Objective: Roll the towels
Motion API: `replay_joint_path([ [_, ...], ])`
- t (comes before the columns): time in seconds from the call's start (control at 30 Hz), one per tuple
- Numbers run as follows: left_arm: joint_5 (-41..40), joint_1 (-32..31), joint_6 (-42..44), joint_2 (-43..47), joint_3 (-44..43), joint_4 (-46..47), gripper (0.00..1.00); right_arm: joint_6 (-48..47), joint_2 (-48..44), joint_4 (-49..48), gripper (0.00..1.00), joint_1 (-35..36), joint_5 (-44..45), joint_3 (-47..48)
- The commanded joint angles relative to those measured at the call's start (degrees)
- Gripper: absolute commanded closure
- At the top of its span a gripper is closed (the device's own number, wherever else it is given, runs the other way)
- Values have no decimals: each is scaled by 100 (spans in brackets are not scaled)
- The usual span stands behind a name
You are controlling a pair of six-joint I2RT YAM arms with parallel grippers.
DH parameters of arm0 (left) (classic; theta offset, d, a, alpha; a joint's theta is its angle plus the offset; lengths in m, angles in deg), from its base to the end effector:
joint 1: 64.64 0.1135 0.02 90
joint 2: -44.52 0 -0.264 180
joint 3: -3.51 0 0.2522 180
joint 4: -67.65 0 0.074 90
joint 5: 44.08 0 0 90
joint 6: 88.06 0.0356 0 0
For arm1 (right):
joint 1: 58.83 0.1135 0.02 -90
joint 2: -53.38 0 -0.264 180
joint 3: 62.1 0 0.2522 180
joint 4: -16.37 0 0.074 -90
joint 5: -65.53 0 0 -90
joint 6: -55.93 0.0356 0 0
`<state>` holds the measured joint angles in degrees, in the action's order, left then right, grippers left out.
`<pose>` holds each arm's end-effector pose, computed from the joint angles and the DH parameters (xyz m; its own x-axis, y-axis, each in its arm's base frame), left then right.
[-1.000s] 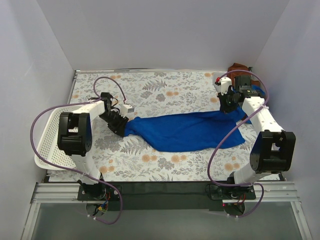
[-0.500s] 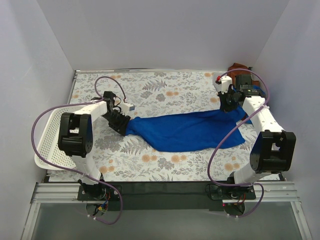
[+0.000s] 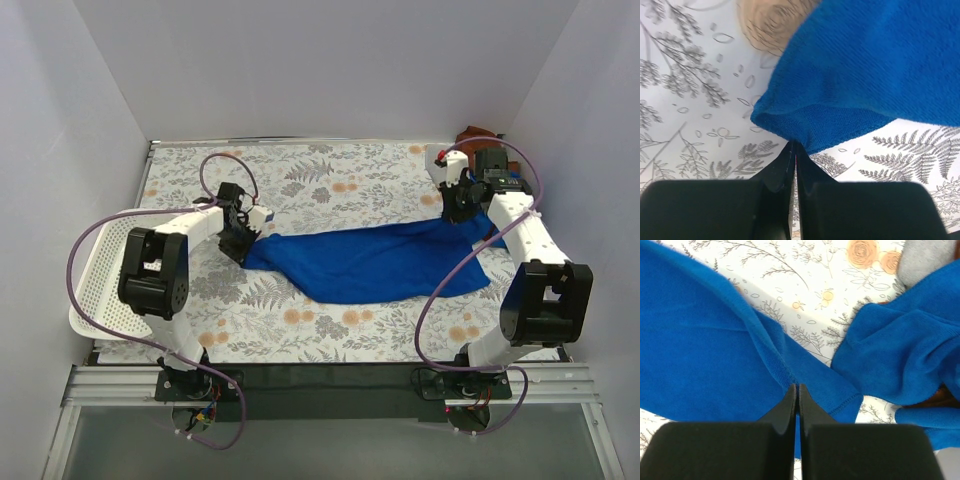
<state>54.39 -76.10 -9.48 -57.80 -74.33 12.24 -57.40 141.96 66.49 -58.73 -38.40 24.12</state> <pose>0.3175 -0.0697 0.1594 -0.9897 0.0008 -0.1434 0.0264 0.9839 -0.1769 0.3315 0.0091 0.2809 -0.6696 -0.3855 -0.6349 -0.4503 0.8904 -0.0659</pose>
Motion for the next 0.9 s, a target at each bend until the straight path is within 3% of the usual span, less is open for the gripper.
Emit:
replay_joint_path([
  [0.0, -118, 214, -1, -70, -429, 202, 100, 118, -191, 3, 99, -272, -118, 338],
  [0.27, 5, 628, 491, 353, -2397, -282, 100, 276, -446, -6, 99, -862, -557, 1041],
  [0.6, 252, 883, 685, 1258, -2461, -37, 100, 268, -894, -15, 99, -1047, -891, 1235],
  [0.87, 506, 1137, 606, 2277, -2646, -186, 100, 242, -2053, 82, 99, -1179, -1050, 1130],
])
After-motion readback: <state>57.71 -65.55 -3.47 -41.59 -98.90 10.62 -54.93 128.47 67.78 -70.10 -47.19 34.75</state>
